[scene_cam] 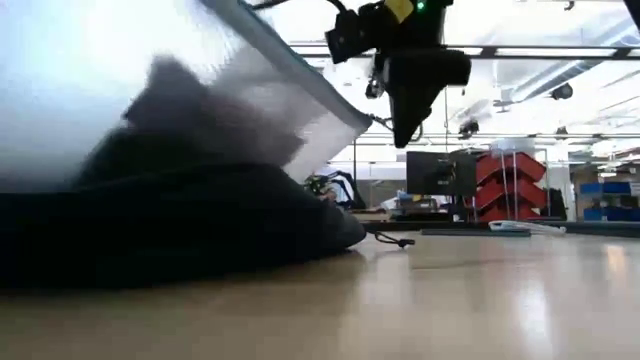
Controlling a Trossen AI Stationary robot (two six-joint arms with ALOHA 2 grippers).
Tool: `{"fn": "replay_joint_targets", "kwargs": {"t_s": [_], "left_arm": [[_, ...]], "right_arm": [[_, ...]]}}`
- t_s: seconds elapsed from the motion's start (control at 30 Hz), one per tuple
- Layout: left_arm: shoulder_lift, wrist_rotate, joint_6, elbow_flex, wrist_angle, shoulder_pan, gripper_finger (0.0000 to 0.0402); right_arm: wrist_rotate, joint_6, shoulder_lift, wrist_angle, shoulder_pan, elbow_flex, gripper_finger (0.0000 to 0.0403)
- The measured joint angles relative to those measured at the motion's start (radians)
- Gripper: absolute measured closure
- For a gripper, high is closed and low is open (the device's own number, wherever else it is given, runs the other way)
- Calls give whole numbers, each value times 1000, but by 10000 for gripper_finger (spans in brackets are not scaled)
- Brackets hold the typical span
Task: Unpack backpack
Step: Close the white zip bag, then put the white zip bag into the black backpack
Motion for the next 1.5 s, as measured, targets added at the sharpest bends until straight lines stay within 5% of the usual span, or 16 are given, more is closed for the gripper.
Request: {"fn": "replay_joint_targets", "kwargs": {"t_s": [0.17, 0.43, 0.67, 0.93, 1.1, 1.17, 1.3, 1.5], "left_arm": [[-15, -1, -69, -1, -112, 44, 402], [-78, -1, -85, -1, -207, 104, 402], [-187, -4, -71, -1, -222, 112, 402], [-282, 14, -18, -1, -221, 113, 402], [-342, 78, 45, -1, -225, 114, 401], [-362, 101, 54, -1, -245, 115, 399], [-411, 167, -20, -1, -349, 117, 380], [-459, 257, -365, -35, -589, 124, 337]], "right_arm": [[-30, -37, -46, 56, 68, 23, 331], [-106, -240, -62, 455, 233, 24, 204], [-89, -277, -36, 807, 257, -20, 163], [-66, -269, 56, 964, 206, -22, 213], [-18, -308, 58, 955, 204, -22, 361], [-5, -332, 47, 935, 209, -22, 387], [99, -322, -2, 780, 236, -22, 400], [354, -118, -92, 399, 328, -23, 402]]}}
